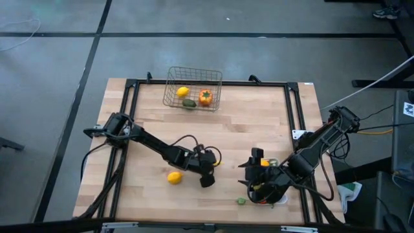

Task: Sort produce into baskets
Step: Put the corn into the white bin

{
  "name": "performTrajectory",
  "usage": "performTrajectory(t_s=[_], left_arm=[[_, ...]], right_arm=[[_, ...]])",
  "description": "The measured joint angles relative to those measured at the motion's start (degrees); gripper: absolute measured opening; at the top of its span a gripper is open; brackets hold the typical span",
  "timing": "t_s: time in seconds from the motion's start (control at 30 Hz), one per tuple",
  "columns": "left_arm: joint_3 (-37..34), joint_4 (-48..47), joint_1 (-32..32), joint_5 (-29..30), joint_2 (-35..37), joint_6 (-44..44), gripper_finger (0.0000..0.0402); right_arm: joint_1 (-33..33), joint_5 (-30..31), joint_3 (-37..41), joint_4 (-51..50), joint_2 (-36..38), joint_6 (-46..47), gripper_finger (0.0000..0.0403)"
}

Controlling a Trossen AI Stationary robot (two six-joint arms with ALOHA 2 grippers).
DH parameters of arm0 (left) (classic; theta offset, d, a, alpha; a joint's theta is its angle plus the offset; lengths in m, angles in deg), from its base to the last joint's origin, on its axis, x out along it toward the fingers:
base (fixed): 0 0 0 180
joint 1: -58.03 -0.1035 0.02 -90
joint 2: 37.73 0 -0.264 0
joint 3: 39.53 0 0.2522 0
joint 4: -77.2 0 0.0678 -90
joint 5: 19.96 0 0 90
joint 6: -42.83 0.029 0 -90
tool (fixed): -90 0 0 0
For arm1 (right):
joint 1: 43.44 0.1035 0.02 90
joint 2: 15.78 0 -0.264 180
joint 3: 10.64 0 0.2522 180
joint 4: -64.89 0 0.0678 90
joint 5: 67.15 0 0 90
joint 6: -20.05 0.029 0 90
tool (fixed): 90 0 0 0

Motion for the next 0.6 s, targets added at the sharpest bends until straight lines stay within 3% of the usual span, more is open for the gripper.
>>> performTrajectory(t_s=[0.6], left_arm=[[3.41, 32.86, 3.93, -2.67, 0.15, 24.51, 0.0044]], right_arm=[[0.07, -5.6, 0.0, 2.81, 0.0, 0.54, 0.0246]])
